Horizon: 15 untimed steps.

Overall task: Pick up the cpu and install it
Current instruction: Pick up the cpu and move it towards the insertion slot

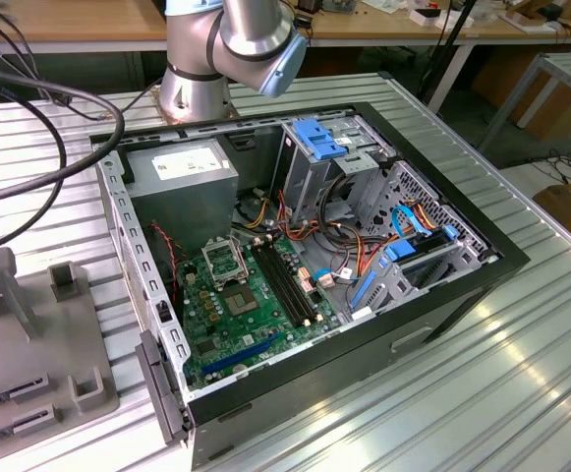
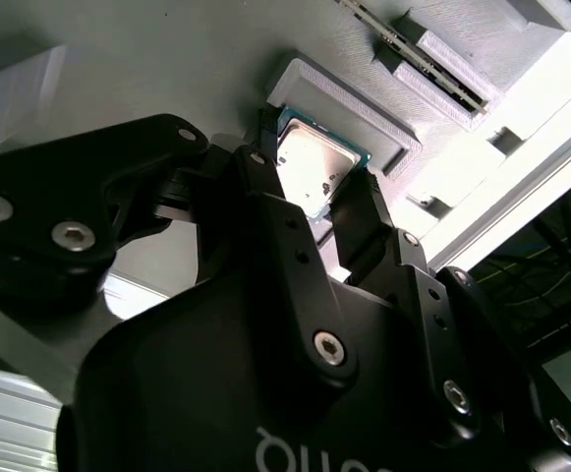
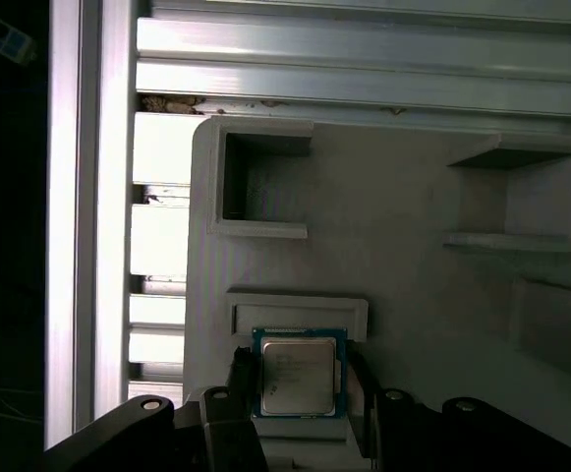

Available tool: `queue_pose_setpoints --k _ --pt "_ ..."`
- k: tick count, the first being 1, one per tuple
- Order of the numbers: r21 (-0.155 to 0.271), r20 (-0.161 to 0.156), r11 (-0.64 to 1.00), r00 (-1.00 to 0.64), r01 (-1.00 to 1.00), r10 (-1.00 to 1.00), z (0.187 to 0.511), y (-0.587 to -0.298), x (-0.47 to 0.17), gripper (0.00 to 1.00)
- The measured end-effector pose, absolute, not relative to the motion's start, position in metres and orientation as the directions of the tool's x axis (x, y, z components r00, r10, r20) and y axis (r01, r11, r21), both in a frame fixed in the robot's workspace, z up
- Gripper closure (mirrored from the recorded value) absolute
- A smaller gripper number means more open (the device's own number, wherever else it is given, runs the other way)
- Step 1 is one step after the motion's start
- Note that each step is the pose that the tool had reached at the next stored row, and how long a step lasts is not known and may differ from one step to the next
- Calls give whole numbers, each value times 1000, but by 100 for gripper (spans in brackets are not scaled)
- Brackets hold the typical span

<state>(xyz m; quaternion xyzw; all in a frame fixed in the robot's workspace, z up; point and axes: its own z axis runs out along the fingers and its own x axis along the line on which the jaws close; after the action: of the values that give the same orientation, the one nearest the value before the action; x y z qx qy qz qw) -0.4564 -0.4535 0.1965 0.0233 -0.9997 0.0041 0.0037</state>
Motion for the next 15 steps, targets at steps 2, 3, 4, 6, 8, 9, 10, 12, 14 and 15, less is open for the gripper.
queue_pose_setpoints --k 2,3,4,6,8,9,10,12,14,15 --pt "-8 8 999 -999 -47 -47 199 -454 -456 53" --pt "-8 8 999 -999 -47 -47 200 -454 -456 53" --pt "-8 8 999 -999 -47 -47 202 -454 -456 53" --pt "-9 8 999 -999 -47 -47 204 -454 -456 53" --pt "-9 8 999 -999 -47 -47 208 -454 -456 53" --pt "-9 8 999 -999 -47 -47 209 -454 -456 53" --pt "-9 8 999 -999 -47 -47 210 -454 -456 53" --pt "-9 8 999 -999 -47 -47 214 -454 -456 53" --pt "-9 8 999 -999 -47 -47 216 -454 -456 53" --pt "-9 8 999 -999 -47 -47 217 -454 -456 53"
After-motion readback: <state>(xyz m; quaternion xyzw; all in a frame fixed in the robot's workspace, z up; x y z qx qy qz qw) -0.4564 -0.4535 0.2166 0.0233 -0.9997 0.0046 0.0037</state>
